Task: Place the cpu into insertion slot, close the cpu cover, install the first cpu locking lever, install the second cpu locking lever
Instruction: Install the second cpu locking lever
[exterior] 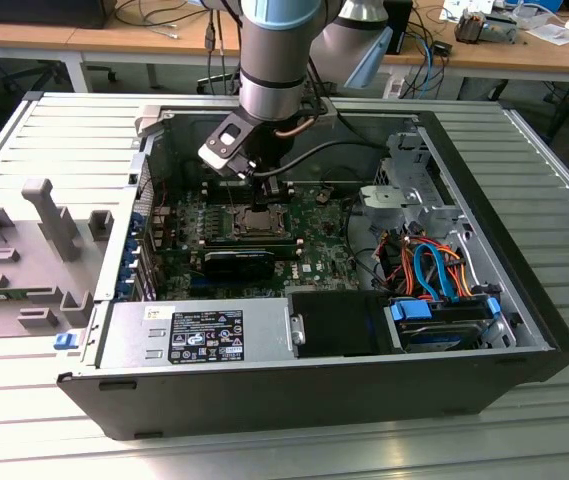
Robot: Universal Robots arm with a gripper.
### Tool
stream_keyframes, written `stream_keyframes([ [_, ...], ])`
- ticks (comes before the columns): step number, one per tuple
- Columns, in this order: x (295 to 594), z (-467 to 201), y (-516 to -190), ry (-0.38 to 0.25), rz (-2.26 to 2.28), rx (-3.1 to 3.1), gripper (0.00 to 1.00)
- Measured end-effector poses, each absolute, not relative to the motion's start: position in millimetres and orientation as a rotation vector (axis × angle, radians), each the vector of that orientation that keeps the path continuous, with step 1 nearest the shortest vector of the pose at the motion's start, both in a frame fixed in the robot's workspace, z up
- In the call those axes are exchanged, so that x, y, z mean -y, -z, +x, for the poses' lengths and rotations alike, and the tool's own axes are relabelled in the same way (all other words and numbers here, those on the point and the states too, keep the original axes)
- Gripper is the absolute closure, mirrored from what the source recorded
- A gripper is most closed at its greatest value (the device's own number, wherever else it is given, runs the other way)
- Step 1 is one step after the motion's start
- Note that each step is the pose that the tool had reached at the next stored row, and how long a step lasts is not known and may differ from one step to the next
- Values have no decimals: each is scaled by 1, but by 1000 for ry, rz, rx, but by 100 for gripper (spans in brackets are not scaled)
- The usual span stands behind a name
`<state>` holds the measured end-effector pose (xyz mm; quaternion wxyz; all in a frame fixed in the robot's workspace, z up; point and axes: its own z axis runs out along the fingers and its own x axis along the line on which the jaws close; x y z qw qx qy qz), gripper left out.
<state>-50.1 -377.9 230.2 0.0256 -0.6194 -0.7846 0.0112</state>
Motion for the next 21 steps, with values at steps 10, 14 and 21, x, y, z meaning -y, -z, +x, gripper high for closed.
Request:
stream_keyframes([
  [10, 378, -50, -230, -39, -1765, 2538, 89],
  [14, 378, -50, -230, -40, -1730, 2563, 89],
  [21, 378, -50, -230, -42, -1671, 2603, 89],
])
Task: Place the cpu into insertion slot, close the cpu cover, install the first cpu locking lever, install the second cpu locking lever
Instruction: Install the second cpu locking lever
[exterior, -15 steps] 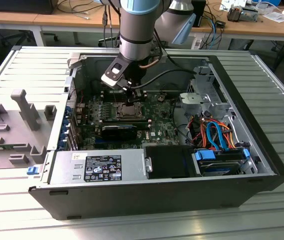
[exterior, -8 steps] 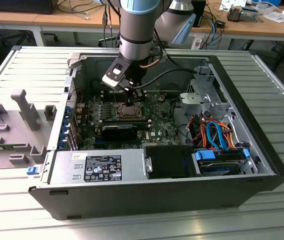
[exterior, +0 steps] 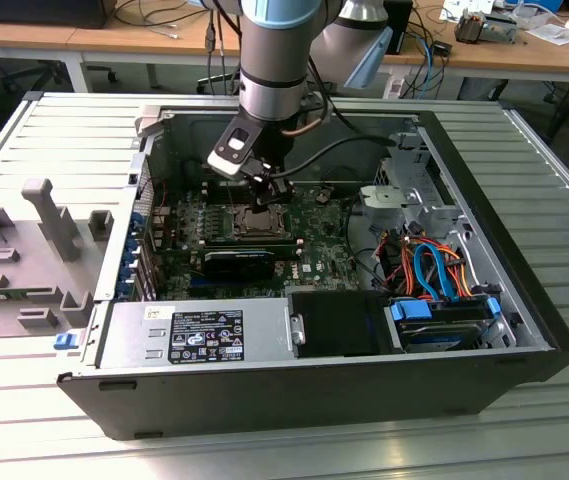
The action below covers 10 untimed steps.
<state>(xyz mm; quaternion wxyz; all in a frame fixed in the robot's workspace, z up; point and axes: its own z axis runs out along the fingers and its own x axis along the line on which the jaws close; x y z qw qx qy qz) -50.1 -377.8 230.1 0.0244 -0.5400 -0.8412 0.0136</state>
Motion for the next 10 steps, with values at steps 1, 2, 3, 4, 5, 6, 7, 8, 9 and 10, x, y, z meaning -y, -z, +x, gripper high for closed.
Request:
stream_keyframes([
  [1, 378, -50, -230, -42, -1661, 2609, 89],
  [2, 378, -50, -230, -43, -1656, 2612, 89],
  [3, 378, -50, -230, -43, -1649, 2616, 89],
  [4, 378, -50, -230, -43, -1638, 2623, 89],
  [5, 378, -50, -230, -43, -1629, 2629, 89],
  [6, 378, -50, -230, -44, -1624, 2632, 89],
  [7, 378, -50, -230, -44, -1617, 2637, 89],
  [8, 378, -50, -230, -44, -1612, 2640, 89],
  [9, 378, -50, -230, -44, -1607, 2643, 89],
  [10, 378, -50, -230, -44, -1602, 2646, 89],
])
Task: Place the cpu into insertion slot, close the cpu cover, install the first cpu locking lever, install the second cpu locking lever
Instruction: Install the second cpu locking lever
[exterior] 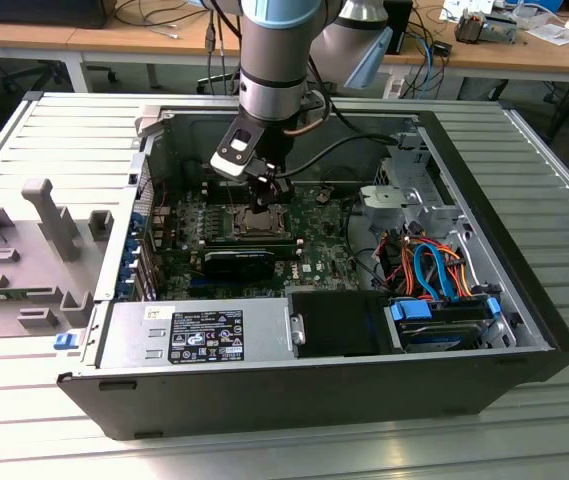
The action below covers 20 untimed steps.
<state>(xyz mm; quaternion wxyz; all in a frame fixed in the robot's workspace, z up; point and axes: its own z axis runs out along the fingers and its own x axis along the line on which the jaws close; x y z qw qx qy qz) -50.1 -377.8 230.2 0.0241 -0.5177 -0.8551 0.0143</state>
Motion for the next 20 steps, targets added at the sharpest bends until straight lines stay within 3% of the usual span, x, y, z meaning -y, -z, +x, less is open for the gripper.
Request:
stream_keyframes([
  [20, 378, -50, -230, -47, -1492, 2711, 89],
])
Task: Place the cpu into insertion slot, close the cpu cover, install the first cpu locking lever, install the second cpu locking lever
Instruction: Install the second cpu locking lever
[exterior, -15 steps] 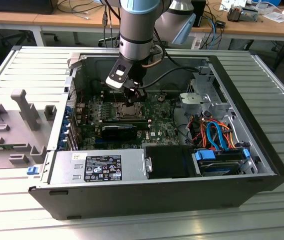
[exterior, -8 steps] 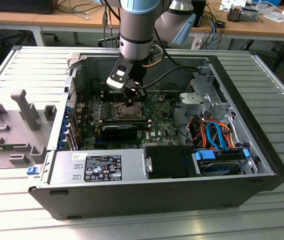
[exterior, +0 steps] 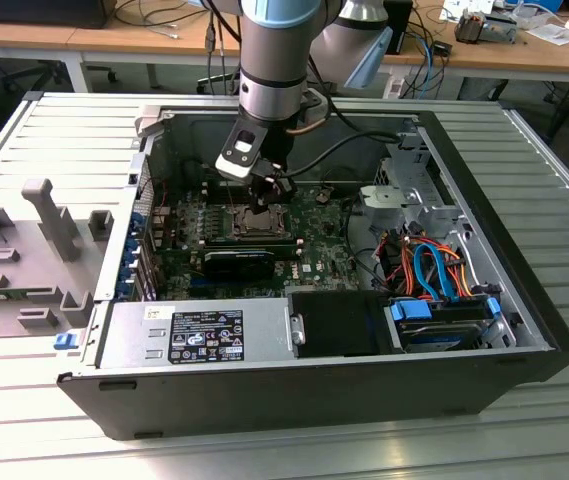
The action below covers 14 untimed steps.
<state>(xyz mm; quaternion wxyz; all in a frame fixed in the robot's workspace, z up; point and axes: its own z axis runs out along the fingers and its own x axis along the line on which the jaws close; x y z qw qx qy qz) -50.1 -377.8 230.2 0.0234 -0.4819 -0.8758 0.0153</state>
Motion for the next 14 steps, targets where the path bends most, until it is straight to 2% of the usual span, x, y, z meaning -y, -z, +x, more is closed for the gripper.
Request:
stream_keyframes([
  [14, 378, -50, -230, -49, -1416, 2752, 89],
])
